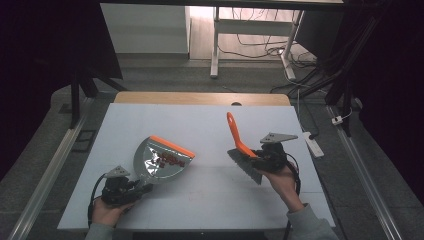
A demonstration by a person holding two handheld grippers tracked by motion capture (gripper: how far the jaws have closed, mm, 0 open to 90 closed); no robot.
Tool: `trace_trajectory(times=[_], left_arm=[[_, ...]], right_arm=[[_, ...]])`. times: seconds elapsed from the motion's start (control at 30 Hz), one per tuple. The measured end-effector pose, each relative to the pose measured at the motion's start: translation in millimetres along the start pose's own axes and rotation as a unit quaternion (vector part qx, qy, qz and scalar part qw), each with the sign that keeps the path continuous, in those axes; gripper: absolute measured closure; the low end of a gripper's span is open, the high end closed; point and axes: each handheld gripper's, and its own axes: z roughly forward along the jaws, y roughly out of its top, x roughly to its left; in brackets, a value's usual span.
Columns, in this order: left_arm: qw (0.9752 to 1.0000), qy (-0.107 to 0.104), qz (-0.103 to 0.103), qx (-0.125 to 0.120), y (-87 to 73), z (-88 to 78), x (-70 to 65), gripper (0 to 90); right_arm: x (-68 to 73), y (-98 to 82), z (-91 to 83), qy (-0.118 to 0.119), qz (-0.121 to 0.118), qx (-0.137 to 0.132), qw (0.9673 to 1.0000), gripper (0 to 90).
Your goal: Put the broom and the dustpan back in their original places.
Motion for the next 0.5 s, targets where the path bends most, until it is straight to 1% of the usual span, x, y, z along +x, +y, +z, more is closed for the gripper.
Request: trace_trajectory(times=[0.27, 0.33, 0.5], left_arm=[[0.9995, 0.018, -0.024, -0.006, -1.8, -0.1, 2.1, 61.1], [0.9991, 0.023, -0.034, -0.006, -2.3, 0.4, 3.3, 61.1], [0.9975, 0.044, -0.055, -0.005, -3.6, 2.4, 4.1, 61.1]], right_arm=[[-4.5, -9.6, -5.3, -0.002, 0.009, 0.007, 0.9999, 70.4], [-5.0, -12.0, -6.9, -0.003, 0.012, 0.007, 0.9999, 70.4], [-6.7, -19.1, -11.7, -0.003, 0.022, 0.012, 0.9997, 70.4]])
